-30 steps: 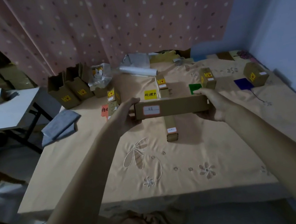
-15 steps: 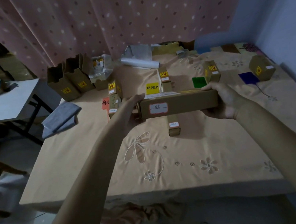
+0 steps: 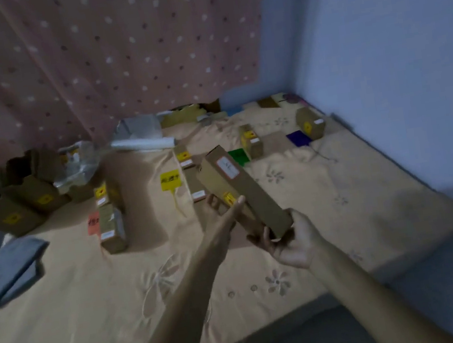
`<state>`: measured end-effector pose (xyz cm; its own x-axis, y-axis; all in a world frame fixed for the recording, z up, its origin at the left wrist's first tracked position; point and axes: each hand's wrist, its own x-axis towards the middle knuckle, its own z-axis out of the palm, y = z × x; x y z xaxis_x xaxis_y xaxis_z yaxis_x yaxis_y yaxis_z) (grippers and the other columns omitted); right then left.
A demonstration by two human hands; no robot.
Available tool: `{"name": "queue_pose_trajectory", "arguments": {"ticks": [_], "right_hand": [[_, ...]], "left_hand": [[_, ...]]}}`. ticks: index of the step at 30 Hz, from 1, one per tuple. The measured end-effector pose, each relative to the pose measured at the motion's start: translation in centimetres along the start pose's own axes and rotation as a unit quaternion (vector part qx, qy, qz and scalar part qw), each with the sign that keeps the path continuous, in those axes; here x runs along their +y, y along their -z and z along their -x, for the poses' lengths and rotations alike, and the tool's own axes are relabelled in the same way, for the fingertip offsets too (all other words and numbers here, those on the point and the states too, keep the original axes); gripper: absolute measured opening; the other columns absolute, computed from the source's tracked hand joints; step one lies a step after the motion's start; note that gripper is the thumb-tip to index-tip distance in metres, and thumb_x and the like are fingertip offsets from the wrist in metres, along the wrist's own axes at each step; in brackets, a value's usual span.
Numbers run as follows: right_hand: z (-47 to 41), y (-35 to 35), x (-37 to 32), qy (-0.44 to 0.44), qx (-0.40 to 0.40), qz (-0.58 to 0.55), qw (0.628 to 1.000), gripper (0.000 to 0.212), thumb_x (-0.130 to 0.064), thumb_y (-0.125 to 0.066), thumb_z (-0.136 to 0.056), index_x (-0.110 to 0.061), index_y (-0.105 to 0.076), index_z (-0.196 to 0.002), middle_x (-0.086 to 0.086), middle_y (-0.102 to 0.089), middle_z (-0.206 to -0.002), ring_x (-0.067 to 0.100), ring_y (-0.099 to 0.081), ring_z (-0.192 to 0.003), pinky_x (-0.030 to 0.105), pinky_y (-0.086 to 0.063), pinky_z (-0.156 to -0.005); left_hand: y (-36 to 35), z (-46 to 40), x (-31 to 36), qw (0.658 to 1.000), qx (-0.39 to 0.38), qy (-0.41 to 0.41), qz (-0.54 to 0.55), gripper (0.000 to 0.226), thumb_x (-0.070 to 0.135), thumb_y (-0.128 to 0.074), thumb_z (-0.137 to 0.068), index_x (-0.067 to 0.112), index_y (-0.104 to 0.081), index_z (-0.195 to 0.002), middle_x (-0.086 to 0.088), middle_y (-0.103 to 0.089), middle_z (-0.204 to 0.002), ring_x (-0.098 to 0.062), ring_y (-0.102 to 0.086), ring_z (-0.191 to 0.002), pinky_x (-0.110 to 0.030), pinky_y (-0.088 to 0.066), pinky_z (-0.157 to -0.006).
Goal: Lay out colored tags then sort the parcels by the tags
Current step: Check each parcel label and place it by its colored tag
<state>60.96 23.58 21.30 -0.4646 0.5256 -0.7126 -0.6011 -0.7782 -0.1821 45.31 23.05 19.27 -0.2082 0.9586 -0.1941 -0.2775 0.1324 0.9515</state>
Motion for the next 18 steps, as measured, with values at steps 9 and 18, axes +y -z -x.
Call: {"name": "queue_pose_trajectory", "arguments": {"ticks": [9,18], "right_hand": [[3.5,8.0,-10.4,0.026,-0.01,0.021,0.999,0.047,-0.022,-0.052,-0.084,0.006,-0.059,-0.122,0.027,-0.058,-0.123,0.032,-0.066,-0.089,0.028,-0.059,-0.057],[8.3,18.0,-28.9,0.248,-0.05,0.249,0.935,0.057,0.01,-0.052,-0.084,-0.018,-0.051,-0.134,0.014,-0.061,-0.125,0.031,-0.058,-0.111,0.041,-0.052,-0.084]], "left_hand": [[-11.9,-1.4,-1.2,0.993,-0.075,-0.039,-0.083,0.096,0.043,-0.087,-0.059,0.037,-0.029,-0.135,-0.004,-0.049,-0.139,-0.021,-0.053,-0.125,-0.046,-0.047,-0.103],[-24.0,-1.5,-0.5,0.994,-0.1,0.044,-0.005,0.076,0.034,-0.083,-0.059,0.002,-0.054,-0.121,-0.017,-0.067,-0.112,-0.029,-0.065,-0.101,-0.039,-0.055,-0.086]]}}
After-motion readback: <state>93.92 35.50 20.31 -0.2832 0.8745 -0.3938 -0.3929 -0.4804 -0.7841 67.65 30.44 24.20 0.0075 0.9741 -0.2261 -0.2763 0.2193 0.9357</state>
